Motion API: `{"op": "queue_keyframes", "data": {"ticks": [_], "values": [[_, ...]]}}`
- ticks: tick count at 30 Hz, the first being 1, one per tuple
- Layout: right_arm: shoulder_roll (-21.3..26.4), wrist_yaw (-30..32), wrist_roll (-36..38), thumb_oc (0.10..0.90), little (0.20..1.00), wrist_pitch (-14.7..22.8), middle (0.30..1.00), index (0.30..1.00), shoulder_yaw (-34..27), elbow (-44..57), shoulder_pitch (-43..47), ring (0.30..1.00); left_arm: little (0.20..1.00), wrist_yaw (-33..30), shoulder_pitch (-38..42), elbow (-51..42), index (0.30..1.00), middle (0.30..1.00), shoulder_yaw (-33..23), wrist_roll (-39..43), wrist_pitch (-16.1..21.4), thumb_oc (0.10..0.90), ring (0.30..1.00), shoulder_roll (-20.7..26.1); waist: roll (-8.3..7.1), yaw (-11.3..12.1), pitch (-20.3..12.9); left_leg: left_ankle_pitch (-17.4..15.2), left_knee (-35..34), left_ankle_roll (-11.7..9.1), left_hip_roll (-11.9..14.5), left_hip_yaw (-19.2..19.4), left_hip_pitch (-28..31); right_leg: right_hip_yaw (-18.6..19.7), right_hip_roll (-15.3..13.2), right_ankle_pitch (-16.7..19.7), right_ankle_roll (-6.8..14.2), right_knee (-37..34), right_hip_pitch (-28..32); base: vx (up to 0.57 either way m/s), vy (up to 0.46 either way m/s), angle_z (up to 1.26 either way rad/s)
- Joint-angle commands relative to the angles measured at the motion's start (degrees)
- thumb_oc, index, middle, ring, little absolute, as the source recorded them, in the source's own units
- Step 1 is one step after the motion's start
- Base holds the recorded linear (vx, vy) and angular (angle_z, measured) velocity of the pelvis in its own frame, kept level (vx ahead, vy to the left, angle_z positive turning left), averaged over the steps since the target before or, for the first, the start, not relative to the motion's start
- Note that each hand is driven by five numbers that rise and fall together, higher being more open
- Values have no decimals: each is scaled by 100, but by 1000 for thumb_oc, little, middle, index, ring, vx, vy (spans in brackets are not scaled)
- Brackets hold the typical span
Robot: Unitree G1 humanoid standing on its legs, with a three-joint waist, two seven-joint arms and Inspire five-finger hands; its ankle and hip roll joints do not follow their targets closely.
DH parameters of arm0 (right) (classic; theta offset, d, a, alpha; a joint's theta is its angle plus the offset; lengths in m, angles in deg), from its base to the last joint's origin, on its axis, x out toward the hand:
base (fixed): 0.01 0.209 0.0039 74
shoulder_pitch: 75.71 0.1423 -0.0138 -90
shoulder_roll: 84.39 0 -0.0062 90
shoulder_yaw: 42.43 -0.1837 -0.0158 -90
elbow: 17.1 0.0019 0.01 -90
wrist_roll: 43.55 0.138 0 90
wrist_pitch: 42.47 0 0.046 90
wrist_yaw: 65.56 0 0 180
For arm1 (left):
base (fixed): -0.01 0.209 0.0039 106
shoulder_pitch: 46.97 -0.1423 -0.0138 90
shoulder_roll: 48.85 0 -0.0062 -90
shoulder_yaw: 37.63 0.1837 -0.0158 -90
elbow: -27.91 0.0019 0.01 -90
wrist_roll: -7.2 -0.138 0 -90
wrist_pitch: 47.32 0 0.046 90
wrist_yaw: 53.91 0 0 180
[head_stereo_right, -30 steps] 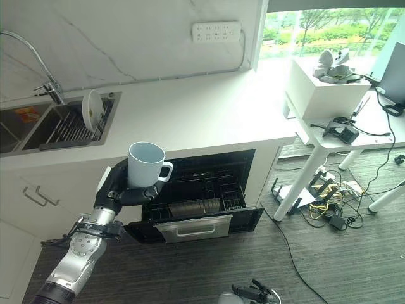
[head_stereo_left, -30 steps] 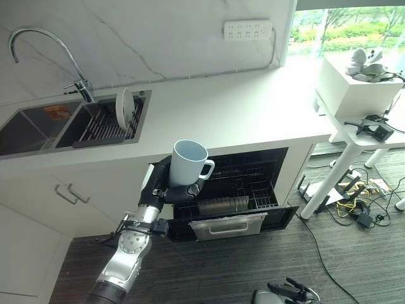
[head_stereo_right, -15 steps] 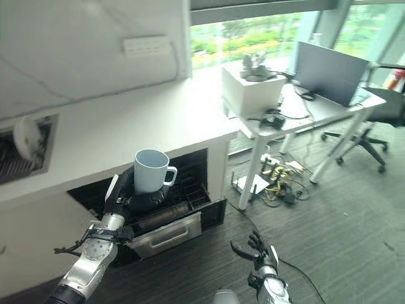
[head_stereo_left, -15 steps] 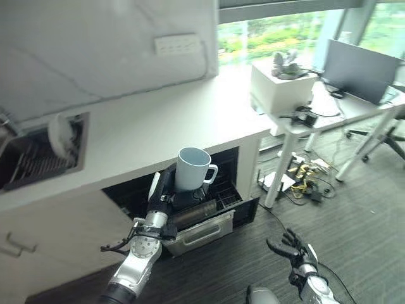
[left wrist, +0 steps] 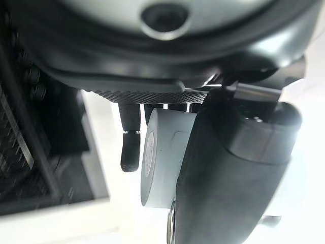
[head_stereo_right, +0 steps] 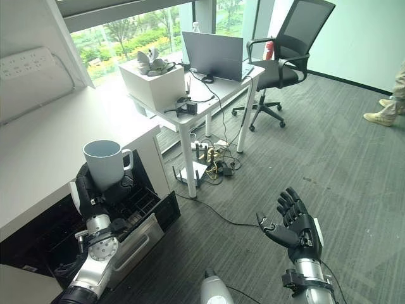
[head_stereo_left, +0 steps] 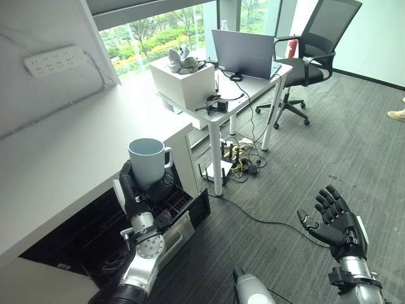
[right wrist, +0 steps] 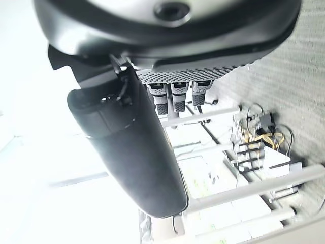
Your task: Place the dishes in the dishwasher.
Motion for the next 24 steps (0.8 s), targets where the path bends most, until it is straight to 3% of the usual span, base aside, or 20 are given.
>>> {"op": "queue_keyframes", "data": {"ticks": [1,2,4,9,16,21,24], "values": [[231,-642,432,800,900,756,900,900,-131,941,467,900,300,-1011,363,-657,300,300,-274,-986,416,400,300,548,-195,147,-126,-839,841,415,54,-581,-216,-46,-332,-549,615,-13,398,13,-16,32],[304,-1036,637,800,900,637,900,900,-74,1283,514,900,300,-1260,314,-799,300,300,-299,-1262,260,400,300,617,-203,217,-117,-820,841,397,42,-674,-260,-95,-337,-554,613,-13,418,9,-24,32],[338,-1266,695,800,900,624,900,900,54,1461,615,900,300,-1312,242,-907,300,300,-328,-1383,234,400,300,637,-215,304,-114,-812,841,380,42,-760,-305,-153,-349,-562,624,-13,439,1,-30,22],[369,-1508,716,800,900,179,900,900,485,1961,994,900,300,-1343,202,-1076,300,300,-226,-1706,174,400,300,676,-236,544,-100,-777,841,330,27,-1009,-425,-314,-379,-589,639,-13,514,19,-28,36],[323,-1209,513,800,900,-349,900,900,1280,2286,1713,900,300,-1170,233,-1260,300,300,185,-2091,133,400,300,719,-290,989,-109,-673,841,286,-5,-1444,-688,-535,-372,-676,611,-13,653,36,-38,49],[303,-1575,774,800,900,-439,900,900,1653,2430,1991,900,300,-889,174,-1345,300,300,407,-2122,240,400,300,748,-323,1245,-130,-631,841,263,0,-1720,-823,-712,-348,-816,563,-13,830,44,-29,46],[375,-1285,612,800,900,-418,900,900,1797,2482,2156,900,300,-706,99,-1400,300,300,561,-2193,375,400,300,756,-350,1402,-143,-603,841,247,1,-1891,-915,-832,-331,-885,534,-13,933,41,-52,57]]}}
